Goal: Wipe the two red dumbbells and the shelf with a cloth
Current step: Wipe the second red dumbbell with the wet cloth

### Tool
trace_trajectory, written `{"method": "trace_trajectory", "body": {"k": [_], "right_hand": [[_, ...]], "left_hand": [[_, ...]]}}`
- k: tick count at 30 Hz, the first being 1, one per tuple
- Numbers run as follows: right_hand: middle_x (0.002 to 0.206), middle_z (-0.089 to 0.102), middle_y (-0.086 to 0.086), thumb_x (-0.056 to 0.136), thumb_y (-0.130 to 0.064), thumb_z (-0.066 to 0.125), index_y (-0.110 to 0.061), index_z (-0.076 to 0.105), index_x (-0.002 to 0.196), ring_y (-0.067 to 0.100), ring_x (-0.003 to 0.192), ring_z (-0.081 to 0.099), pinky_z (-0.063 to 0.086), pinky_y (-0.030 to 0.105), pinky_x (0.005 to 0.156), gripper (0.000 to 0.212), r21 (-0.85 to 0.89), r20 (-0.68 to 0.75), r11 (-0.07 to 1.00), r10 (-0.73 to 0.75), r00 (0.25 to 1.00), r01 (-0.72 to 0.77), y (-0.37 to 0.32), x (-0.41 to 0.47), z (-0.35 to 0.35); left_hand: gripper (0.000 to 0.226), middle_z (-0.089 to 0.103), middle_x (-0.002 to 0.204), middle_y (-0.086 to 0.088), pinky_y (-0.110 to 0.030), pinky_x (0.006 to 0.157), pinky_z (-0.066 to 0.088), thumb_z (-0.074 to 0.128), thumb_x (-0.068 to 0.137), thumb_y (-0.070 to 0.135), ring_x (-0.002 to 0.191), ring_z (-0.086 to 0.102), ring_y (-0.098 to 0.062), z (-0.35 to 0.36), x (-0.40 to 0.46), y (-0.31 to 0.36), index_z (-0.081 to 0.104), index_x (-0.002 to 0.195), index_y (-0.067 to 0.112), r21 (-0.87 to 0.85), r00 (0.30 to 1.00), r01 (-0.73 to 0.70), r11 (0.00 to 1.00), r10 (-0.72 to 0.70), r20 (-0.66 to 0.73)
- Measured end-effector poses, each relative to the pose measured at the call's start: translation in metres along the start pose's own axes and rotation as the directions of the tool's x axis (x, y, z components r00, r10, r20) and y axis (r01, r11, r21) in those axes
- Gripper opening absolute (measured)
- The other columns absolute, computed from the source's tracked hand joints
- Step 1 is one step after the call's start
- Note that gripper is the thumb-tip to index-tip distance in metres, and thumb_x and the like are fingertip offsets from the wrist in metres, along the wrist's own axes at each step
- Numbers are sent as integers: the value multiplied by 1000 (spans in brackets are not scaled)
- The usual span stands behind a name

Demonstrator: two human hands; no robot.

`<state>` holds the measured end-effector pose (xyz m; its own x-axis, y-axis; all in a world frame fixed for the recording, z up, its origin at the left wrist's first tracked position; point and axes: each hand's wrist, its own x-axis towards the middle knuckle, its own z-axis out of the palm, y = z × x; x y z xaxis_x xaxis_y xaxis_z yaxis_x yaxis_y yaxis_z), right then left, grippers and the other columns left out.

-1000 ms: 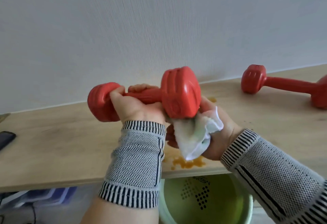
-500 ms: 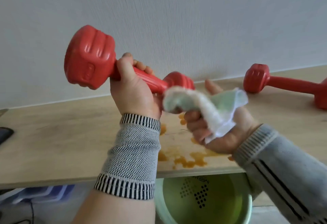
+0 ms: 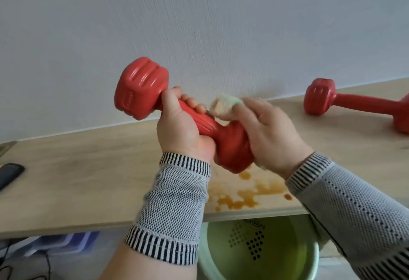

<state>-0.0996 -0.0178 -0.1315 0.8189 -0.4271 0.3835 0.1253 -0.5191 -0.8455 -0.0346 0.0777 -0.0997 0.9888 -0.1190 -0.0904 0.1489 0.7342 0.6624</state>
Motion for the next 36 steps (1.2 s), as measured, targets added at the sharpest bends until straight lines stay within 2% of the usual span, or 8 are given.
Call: {"method": "trace_trajectory", "body": {"k": [4,7,13,18,23,28,31,36], "right_hand": [[53,59,-1,93,-48,46,-11,67,82,9,41,53,39,16,37,44,493,151,707,505,850,-508,-1,2,-10],[80,68,19,90,-64,37,-6,64,107,28,58,63,52,34,51,66,610,526,346,495,691,-712,-2,-1,-8],[83,64,18,86,-70,35,1,63,101,19,56,64,50,23,46,78,394,764,324,404,503,-860,-4,-17,-16],[68,60,17,98,-34,39,6,55,112,13,41,60,46,18,35,46,697,571,193,432,698,-690,-23,-5,-47],[79,72,2,92,-17,56,-12,64,107,12,67,70,55,24,51,18,808,100,469,489,867,-357,-40,4,-61],[111,61,-4,89,-26,52,-30,64,117,7,102,57,47,33,95,30,280,-309,952,-31,951,122,-61,10,-47],[128,54,0,89,-37,35,-24,55,130,11,119,44,32,29,102,48,-133,-29,898,-427,904,420,-78,8,-28],[125,58,-3,88,-34,30,-25,61,122,18,115,50,38,35,99,47,-210,160,910,-329,931,358,-90,21,-23]], "left_hand": [[28,42,52,10,-22,51,34,53,86,24,42,40,-7,1,-4,-1,41,61,22,-64,995,94,994,-93,25],[28,40,52,13,-19,48,35,50,87,25,41,39,-6,2,0,3,40,60,23,-152,995,101,983,-100,15],[23,45,53,7,-21,49,39,54,86,17,44,45,-10,0,13,10,43,66,18,-14,990,-128,992,127,-56],[29,49,47,7,-30,55,39,58,78,16,48,46,-16,-7,21,13,55,49,22,401,881,-458,794,465,84],[35,56,44,-4,-30,52,42,64,76,27,44,53,-18,-18,7,6,58,48,6,764,816,-534,361,455,355],[32,47,44,3,-19,42,30,64,81,17,43,46,-11,-17,0,1,48,54,13,869,858,-475,135,288,425],[13,60,66,3,-26,58,39,61,86,19,64,57,-18,-17,-5,4,58,73,18,877,869,-480,14,140,474],[24,55,60,5,-21,51,33,61,86,24,62,52,-20,-24,-18,21,50,65,24,862,863,-499,-88,41,504]]}}
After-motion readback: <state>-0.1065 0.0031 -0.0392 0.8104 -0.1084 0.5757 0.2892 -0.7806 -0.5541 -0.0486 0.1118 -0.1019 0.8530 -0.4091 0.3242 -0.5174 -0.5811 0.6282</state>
